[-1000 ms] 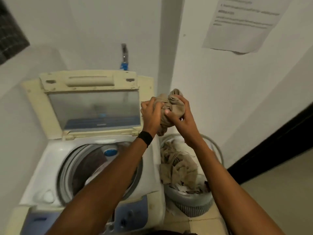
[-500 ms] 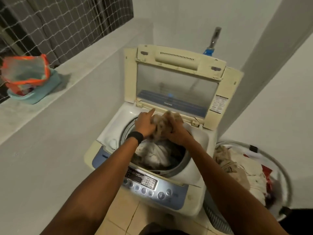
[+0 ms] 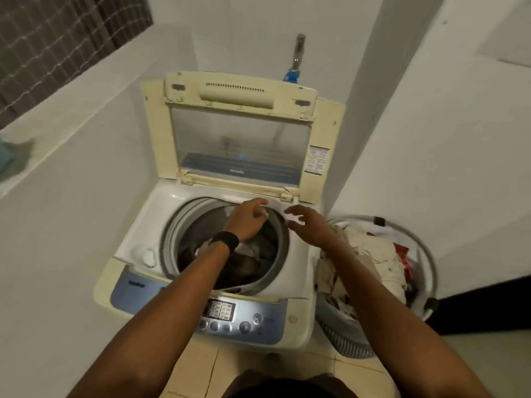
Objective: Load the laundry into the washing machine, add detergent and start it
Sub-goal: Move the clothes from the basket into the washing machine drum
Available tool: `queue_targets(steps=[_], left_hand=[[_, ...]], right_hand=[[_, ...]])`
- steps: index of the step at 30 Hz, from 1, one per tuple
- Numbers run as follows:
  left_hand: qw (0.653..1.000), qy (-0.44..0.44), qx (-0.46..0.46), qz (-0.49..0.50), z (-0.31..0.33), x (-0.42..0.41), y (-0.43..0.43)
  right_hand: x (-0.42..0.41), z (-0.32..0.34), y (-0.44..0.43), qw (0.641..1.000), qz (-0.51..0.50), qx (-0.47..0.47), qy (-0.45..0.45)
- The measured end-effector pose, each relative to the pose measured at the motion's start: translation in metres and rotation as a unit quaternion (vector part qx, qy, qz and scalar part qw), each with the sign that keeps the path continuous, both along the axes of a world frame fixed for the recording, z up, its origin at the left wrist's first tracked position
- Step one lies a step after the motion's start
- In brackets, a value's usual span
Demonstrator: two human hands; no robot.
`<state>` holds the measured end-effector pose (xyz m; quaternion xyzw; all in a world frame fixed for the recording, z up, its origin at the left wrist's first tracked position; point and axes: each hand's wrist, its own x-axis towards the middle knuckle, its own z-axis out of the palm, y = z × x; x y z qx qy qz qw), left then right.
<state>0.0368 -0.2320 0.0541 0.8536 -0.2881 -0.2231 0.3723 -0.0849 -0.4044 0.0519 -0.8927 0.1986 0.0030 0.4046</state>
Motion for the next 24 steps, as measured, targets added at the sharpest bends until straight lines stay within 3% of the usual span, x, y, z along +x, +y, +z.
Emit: queue_targets(steps=[5,14,18,24], left_hand=[[0.997,0.020,0.001,-0.076,-0.013,-0.036,-0.050],[0.967,0.046,0.076,-0.241,-0.036,-0.087,-0.105],[0.951,0.061,0.073,-0.293,-0.043,-0.092,-0.110],[0.970,0.058,-0.142,-0.189,0.000,-0.101,-0.145]], right_hand=[[-0.057,-0.012,-0.037,0.993,-0.099,0.020,0.053],[-0.128,-0.045,-0.038,0.987,-0.052,-0.048,0.143],[-0.135,-0.042,-0.049,0.983,-0.176,-0.022,0.045],[-0.134,0.009,-0.065,0.933,-0.310,0.076,-0.166]])
